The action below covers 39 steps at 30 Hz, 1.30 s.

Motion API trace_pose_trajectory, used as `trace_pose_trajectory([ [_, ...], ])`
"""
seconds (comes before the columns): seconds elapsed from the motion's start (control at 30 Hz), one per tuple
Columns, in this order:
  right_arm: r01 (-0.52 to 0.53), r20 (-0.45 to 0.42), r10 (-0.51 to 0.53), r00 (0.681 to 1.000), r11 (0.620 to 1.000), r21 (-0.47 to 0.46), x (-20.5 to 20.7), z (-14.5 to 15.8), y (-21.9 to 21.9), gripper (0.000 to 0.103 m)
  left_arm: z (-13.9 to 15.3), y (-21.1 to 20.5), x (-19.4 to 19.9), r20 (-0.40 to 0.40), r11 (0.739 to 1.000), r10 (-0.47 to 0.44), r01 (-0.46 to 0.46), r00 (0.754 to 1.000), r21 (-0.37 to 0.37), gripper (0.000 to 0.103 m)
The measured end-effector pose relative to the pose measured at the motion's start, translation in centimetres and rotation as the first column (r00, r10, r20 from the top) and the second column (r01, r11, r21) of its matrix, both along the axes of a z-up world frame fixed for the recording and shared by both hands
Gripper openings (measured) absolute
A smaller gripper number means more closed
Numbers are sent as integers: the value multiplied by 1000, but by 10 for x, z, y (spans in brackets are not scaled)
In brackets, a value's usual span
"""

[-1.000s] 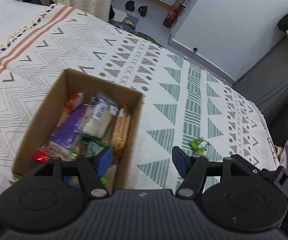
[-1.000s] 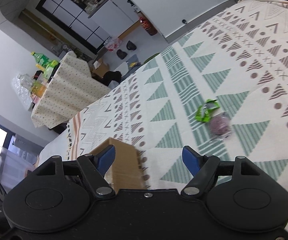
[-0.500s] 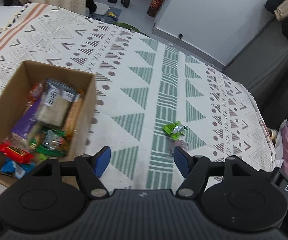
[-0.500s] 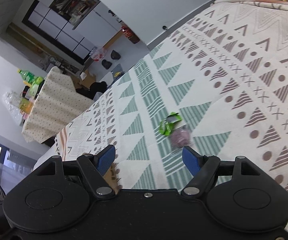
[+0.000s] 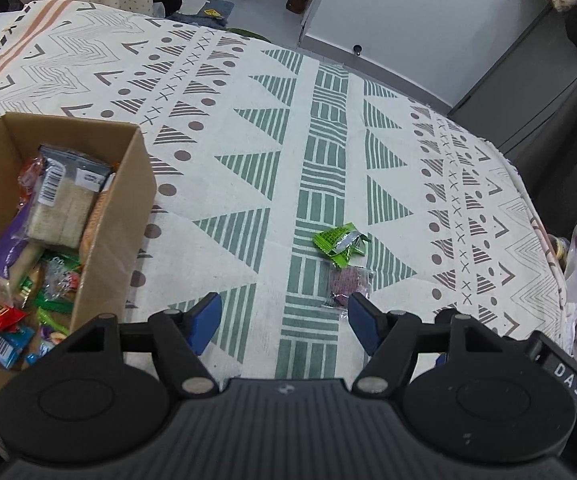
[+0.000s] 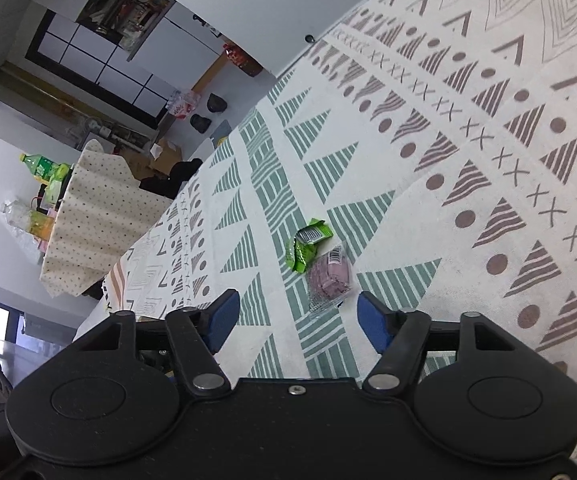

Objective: Organize snacks
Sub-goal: 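Move both grippers back over the green candy and purple packet, then grasp the green wrapped candy with the left gripper while the right grasps the purple clear packet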

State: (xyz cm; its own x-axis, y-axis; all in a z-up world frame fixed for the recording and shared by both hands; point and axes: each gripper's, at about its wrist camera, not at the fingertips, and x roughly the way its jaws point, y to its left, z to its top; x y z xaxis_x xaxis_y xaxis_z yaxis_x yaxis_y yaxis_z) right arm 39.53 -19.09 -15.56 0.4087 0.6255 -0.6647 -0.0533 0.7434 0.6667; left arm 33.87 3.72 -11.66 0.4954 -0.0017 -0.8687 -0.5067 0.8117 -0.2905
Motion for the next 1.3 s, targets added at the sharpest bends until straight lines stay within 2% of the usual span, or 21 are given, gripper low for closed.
trace_pose_trajectory([
  [0.2, -11, -41, 11, 999, 1000, 7, 15, -20, 8, 57, -11, 1, 17, -8, 1000, -8, 8, 1000, 5, 68],
  [0.57, -12, -103, 14, 995, 1000, 18, 45, -52, 20, 53, -33, 0, 52, -33, 999, -52, 52, 998, 14, 68],
  [0.67, -19, -120, 21, 993, 1000, 19, 51, -61, 26, 45, -39, 0, 60, -36, 998, -60, 61, 998, 12, 68],
  [0.73, -27, -130, 26, 991, 1000, -7, 54, -67, 31, 32, -41, 1, 64, -36, 998, -66, 66, 997, 14, 68],
  [0.83, -29, -155, 28, 988, 1000, -5, 56, -78, 36, 21, -44, 2, 71, -35, 997, -75, 76, 997, 20, 68],
  [0.97, -26, -142, 26, 989, 1000, 6, 53, -81, 35, 18, -49, 2, 80, -33, 995, -98, 99, 995, 23, 68],
  [1.3, 6, -100, -11, 995, 999, -48, 52, -72, 8, 13, -55, -9, 98, -7, 987, -162, 162, 987, 13, 68],
])
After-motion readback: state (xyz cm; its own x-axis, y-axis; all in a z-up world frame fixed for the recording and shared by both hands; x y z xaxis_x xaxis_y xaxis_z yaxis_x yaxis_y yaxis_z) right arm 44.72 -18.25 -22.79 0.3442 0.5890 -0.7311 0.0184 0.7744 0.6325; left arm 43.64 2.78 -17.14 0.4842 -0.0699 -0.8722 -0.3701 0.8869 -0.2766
